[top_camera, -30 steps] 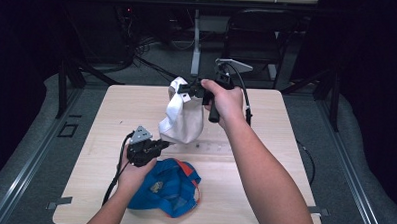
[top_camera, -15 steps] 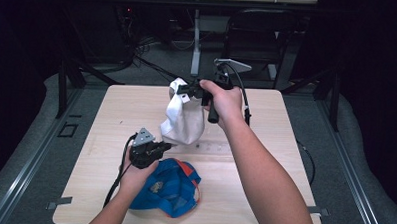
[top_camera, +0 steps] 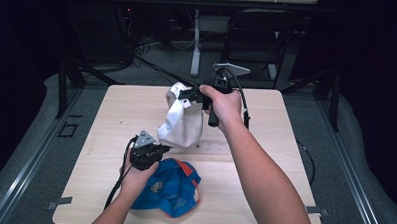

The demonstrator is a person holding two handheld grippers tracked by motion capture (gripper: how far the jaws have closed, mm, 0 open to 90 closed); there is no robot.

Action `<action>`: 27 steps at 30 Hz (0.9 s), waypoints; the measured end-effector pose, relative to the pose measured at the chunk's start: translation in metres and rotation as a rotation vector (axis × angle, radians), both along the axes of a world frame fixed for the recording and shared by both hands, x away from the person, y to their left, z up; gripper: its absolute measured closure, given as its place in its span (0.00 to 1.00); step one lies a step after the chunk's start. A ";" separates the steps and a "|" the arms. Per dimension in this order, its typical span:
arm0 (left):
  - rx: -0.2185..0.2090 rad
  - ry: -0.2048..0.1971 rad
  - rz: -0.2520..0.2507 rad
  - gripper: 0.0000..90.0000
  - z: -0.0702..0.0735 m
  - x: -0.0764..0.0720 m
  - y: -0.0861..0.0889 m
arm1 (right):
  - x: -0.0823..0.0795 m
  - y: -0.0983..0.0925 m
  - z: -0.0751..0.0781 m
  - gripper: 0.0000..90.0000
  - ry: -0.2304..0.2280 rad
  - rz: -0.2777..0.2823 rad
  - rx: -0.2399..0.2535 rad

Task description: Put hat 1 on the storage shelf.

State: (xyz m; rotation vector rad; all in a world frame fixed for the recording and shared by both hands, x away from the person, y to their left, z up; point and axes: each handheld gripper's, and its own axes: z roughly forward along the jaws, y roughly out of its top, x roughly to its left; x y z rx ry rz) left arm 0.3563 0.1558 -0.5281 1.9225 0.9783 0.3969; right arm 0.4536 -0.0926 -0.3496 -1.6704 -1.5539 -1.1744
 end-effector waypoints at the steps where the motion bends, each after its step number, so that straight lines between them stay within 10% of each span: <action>1: -0.003 0.012 0.004 0.94 -0.002 0.001 0.000 | 0.000 0.000 0.000 0.91 0.000 0.000 0.000; 13: 0.029 0.017 0.007 0.93 -0.014 0.000 -0.003 | 0.004 -0.005 -0.016 0.91 0.008 0.005 -0.059; 27: 0.033 0.002 0.022 0.67 0.000 -0.019 0.015 | -0.003 -0.020 0.011 0.81 -0.081 0.028 -0.125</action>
